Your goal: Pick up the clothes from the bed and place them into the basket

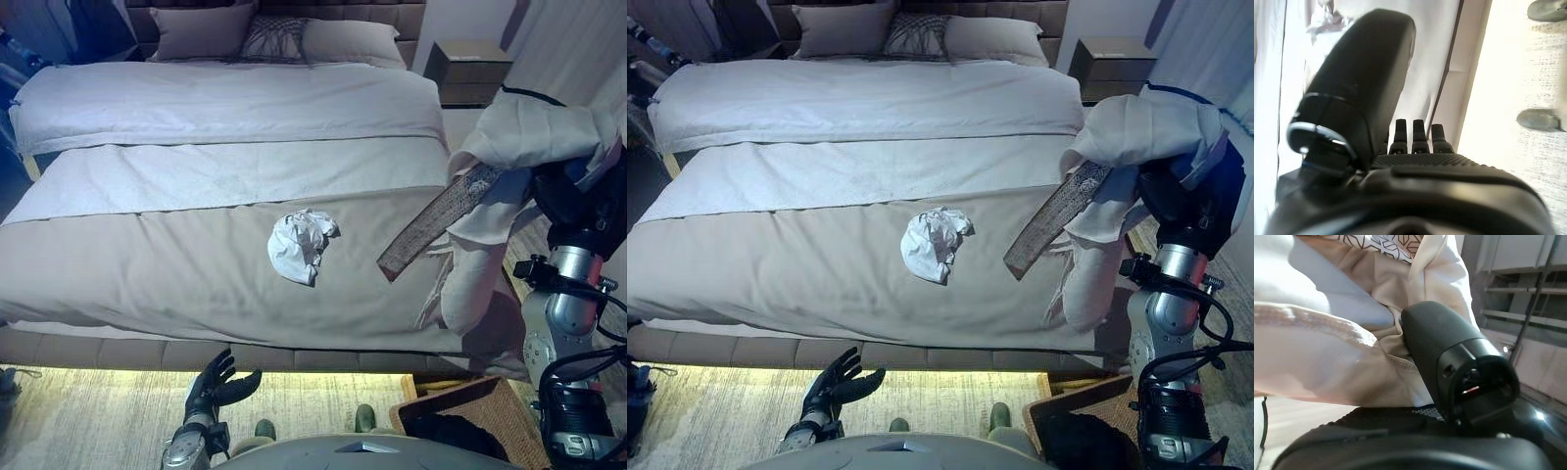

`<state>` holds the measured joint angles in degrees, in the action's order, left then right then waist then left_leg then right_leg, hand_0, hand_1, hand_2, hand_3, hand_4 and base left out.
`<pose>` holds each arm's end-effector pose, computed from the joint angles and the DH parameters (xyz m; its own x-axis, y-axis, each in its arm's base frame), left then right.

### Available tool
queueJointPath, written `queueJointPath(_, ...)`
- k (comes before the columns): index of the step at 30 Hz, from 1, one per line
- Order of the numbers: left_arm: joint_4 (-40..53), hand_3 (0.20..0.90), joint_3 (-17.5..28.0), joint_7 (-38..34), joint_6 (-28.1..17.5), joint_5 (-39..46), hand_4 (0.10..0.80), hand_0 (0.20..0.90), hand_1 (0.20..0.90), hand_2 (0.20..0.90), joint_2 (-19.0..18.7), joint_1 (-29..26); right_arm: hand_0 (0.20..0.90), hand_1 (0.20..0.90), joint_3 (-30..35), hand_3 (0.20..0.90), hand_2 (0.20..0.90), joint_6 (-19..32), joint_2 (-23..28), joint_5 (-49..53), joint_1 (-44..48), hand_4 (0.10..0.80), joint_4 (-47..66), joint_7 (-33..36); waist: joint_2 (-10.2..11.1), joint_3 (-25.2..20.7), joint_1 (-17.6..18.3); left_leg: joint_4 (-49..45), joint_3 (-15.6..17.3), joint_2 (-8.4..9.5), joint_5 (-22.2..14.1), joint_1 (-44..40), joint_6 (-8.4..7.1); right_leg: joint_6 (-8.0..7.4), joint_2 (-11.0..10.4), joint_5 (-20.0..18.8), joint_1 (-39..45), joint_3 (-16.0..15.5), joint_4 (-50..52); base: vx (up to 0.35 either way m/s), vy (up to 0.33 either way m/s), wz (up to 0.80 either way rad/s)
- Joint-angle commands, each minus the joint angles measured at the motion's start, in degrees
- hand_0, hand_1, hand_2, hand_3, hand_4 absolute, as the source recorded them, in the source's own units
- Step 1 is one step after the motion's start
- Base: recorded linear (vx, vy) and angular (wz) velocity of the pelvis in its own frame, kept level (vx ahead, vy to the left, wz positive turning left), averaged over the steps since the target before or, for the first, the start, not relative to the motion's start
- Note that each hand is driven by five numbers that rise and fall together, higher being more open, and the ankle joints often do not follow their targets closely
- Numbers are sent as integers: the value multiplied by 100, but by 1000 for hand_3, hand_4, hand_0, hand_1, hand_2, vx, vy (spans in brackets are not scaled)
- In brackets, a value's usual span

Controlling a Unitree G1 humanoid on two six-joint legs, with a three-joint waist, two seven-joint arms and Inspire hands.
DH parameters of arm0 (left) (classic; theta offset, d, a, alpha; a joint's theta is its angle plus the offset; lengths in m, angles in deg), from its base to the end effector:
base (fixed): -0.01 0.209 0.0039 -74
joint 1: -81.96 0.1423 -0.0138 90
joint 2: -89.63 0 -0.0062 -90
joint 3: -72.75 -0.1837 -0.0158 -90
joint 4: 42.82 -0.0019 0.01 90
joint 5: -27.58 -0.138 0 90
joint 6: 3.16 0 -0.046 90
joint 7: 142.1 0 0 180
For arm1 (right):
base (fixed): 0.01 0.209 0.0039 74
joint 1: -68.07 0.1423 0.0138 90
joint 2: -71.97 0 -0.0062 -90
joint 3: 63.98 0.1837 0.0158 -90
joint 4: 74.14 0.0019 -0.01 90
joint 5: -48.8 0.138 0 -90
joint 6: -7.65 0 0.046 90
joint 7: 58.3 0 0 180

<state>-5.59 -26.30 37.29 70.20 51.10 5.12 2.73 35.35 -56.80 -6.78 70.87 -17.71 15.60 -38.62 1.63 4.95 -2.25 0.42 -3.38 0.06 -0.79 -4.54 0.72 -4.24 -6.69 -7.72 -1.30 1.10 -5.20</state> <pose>0.0655 0.1985 -0.1053 0.6683 0.1475 -0.7292 -0.2355 0.9717 -0.0193 0.2077 -0.2591 0.1139 0.7357 -0.4023 0.5449 0.4090 0.9051 0.1160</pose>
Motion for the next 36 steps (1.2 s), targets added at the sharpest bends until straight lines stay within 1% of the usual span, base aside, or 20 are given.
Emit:
queueJointPath(1,113,900,-47,101,-495,-36,800,900,900,900,-351,-332,300,300,369,200,300,734,446,35,608,100,629,18,43,-25,149,-201,43,28,-101,240,-143,-430,-285,-167,30,-172,346,-137,90,-52)
queueJointPath(3,156,900,-27,88,-371,-162,800,900,900,900,-520,-399,300,300,440,200,300,726,367,172,494,100,611,-117,44,64,217,-116,92,49,-139,215,-128,-566,-544,-600,-277,-258,352,-148,42,-37)
queueJointPath(4,166,900,-26,55,-318,-194,800,900,900,900,-554,-414,300,300,452,200,300,716,341,230,491,100,590,-146,48,79,220,-94,109,55,-150,209,-126,-592,-583,-691,-361,-301,400,-193,54,-48)
queueJointPath(5,164,900,14,-52,-202,-190,800,900,900,900,-647,-420,300,300,423,200,300,706,239,255,520,100,463,-238,43,128,198,-64,304,59,-160,180,-118,-670,-674,-846,-616,-719,840,-210,100,-50)
queueJointPath(7,169,900,201,-82,-104,-106,800,900,900,900,-755,-384,300,300,308,200,300,534,211,373,641,100,386,-355,-40,126,30,-87,702,12,-44,268,-74,-572,-612,-465,-621,-1335,1495,-312,134,-78)
queueJointPath(8,19,900,255,-182,-151,-43,800,900,900,900,-750,-412,300,300,164,200,300,390,174,359,736,100,280,-366,-119,94,-196,-156,1027,-38,5,416,2,-412,-585,-62,-407,-1901,2005,-324,86,-104)
queueJointPath(10,-193,900,265,-333,-261,75,800,900,900,900,-680,-427,300,300,-19,200,300,290,24,438,808,100,163,-363,-131,48,-394,-191,1209,-70,86,591,31,-297,-663,74,-252,-2348,2120,-194,-26,-123)
queueJointPath(12,-295,900,287,-411,-330,100,800,900,900,900,-630,-421,300,300,-187,200,300,286,-152,400,887,100,112,-306,-86,38,-521,-197,1340,-112,152,656,-41,-240,-632,290,-69,-2628,1742,-55,-174,-92)
queueJointPath(13,-339,900,289,-497,-346,104,800,900,900,900,-590,-429,300,300,-363,200,300,308,-350,271,910,100,91,-172,-21,60,-587,-220,1412,-172,188,702,-159,-224,-402,489,225,-2680,1237,-17,-254,-79)
queueJointPath(16,-142,900,379,-388,-365,17,800,900,900,900,-450,-311,300,300,-633,200,300,405,-412,291,759,100,367,-76,79,186,-528,-931,1217,-367,154,1109,-307,-112,-260,466,215,-2302,806,-79,-202,-79)
queueJointPath(17,-123,900,385,-356,-385,57,800,900,900,900,-416,-283,300,300,-685,200,300,396,-429,330,771,100,388,-201,107,235,-548,-1231,904,-355,108,1304,-336,-74,-227,446,174,-2150,758,-100,-60,-49)
queueJointPath(18,-197,900,356,-407,-499,229,800,900,900,900,-351,-233,300,300,-819,200,300,416,-483,448,835,100,304,-438,125,273,-562,-1318,551,-186,12,1335,-274,-55,-201,437,90,-1985,771,-52,3,-61)
queueJointPath(19,-232,900,342,-384,-564,251,800,900,900,900,-325,-209,300,300,-873,200,300,398,-507,496,860,100,269,-448,130,286,-565,-1326,453,-127,-35,1329,-248,-50,-191,442,59,-1928,783,5,71,-110)
queueJointPath(20,-261,900,286,-341,-739,385,800,900,900,900,-253,-69,300,300,-1148,200,300,412,-656,546,860,100,188,-551,65,322,-676,-1086,-213,29,50,1238,-182,-1,-47,488,8,-1602,868,15,99,-134)
queueJointPath(22,-209,900,202,-356,-896,292,800,900,900,900,-158,47,300,300,-1491,200,300,440,-845,277,773,100,247,-394,-38,366,-818,-700,-573,87,311,1208,-212,26,74,552,57,-1394,857,0,144,-172)
queueJointPath(23,-173,900,139,-373,-897,178,800,900,900,900,-129,47,300,300,-1692,200,300,398,-981,-5,677,100,288,-248,-120,392,-899,-534,-718,66,672,1393,-308,27,133,585,118,-1315,820,-14,160,-161)
queueJointPath(28,-116,900,52,-342,-555,220,800,900,900,900,-376,-277,300,300,-2032,200,300,230,-777,-124,347,100,388,-97,-258,305,-652,-224,-471,55,547,1122,-256,-165,-174,627,36,-1420,903,-16,205,-97)
queueJointPath(31,-93,900,280,-493,-646,481,800,900,900,900,-495,-240,300,300,-2045,200,300,-55,-844,-10,532,100,185,-410,-378,414,-732,-299,-158,-36,503,1032,-218,-290,-509,601,-385,-1796,1951,-52,114,-53)
queueJointPath(33,-138,900,263,-685,-844,553,800,900,900,900,-499,-187,300,300,-2127,200,300,-169,-912,-58,602,100,158,-400,-340,433,-797,-335,-54,-39,518,1062,-246,-198,-436,753,-275,-1884,1727,-16,-49,-72)
queueJointPath(36,-274,900,489,-727,-955,403,800,900,900,900,-493,-228,300,300,-2267,200,300,-169,-792,-128,587,100,87,-180,-238,508,-883,-560,-63,10,559,1379,-279,-148,-359,638,-168,-1926,1231,-43,-125,-29)
